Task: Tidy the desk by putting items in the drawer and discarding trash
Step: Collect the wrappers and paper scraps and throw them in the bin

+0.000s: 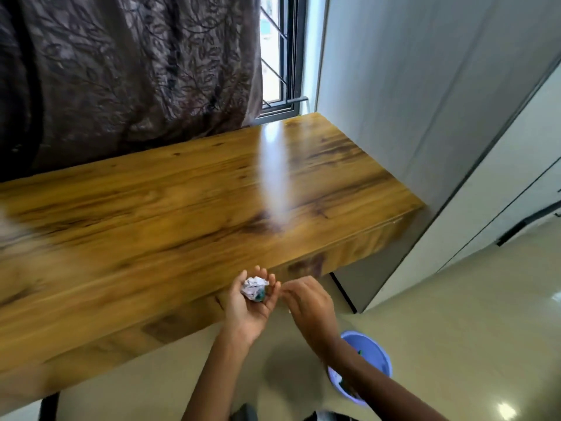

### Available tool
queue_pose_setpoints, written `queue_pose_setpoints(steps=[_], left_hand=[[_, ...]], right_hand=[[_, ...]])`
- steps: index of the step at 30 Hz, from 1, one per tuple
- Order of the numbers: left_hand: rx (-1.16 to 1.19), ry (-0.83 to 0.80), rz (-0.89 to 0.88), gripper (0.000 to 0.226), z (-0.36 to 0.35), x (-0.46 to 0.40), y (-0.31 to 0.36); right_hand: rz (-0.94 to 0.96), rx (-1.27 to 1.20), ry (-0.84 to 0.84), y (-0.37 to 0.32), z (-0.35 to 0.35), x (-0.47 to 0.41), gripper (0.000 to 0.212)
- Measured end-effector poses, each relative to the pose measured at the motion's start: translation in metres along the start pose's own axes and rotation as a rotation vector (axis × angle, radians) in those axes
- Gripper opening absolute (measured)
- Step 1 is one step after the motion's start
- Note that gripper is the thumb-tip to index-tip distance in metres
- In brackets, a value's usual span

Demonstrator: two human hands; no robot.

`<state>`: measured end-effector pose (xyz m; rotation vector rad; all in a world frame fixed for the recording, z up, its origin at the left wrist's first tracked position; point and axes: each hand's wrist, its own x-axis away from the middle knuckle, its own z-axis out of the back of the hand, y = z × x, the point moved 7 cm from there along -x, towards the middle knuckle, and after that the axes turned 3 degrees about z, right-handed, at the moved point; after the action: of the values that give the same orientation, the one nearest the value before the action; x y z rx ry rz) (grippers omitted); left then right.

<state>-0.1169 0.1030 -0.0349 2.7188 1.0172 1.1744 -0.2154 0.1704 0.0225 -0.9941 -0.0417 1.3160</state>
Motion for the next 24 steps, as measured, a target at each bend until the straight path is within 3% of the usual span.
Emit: queue_pose_setpoints(steps=[4,10,13,16,21,24], left_hand=[[-0.061,0.053,0.07,0.026,0.005,0.0,-0.065],[-0.186,0.085,0.18,0.034,-0.007,-0.008,-0.153],[-0.268,0.133,0.218,0.044,-0.014,-0.019,-0.188],[-0.337,0.158,0.304,0.052,-0.017,-0.038,-0.225],[-0.479,0.207,0.411,0.054,-0.008,-0.081,-0.276],[-0.607,0.304,0.412,0.056,0.018,-0.103,-0.292]], right_hand=[[-0.195,-0.141,-0.053,0.024,0.025,0.014,0.023],[-0.418,-0.229,-0.242,0.067,0.03,0.071,0.065],[-0.597,-0.293,-0.238,0.095,0.037,0.101,0.052],[-0.767,-0.317,-0.065,0.133,0.056,0.121,0.034],[-1.067,-0.377,0.162,0.197,0.08,0.154,0.026],[-1.385,-0.511,0.2,0.247,0.07,0.184,0.022]])
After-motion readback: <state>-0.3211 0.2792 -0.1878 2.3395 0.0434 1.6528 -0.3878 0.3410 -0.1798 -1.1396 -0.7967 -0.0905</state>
